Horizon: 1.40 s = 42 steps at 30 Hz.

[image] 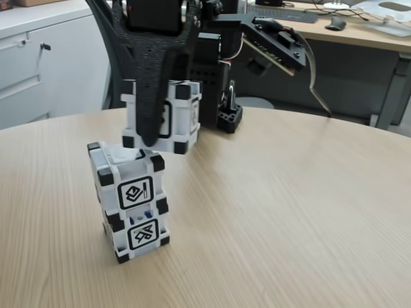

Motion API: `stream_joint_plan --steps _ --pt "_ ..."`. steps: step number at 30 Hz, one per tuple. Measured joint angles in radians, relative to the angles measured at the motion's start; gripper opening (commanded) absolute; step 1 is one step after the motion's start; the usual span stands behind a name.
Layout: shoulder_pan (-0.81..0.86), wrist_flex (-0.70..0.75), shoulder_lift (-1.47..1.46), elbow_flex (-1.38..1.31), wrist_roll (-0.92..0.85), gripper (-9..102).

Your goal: Stack cubes from left to right.

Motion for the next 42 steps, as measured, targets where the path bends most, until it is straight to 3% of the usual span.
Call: stream_joint_plan --steps 15,29,42 --pt "0.172 -0.003 0.0 0.0 -0.064 1" --pt "0.184 -0.003 0.0 0.0 -0.103 1" --pt "0.179 -0.003 0.0 0.0 -0.152 37"
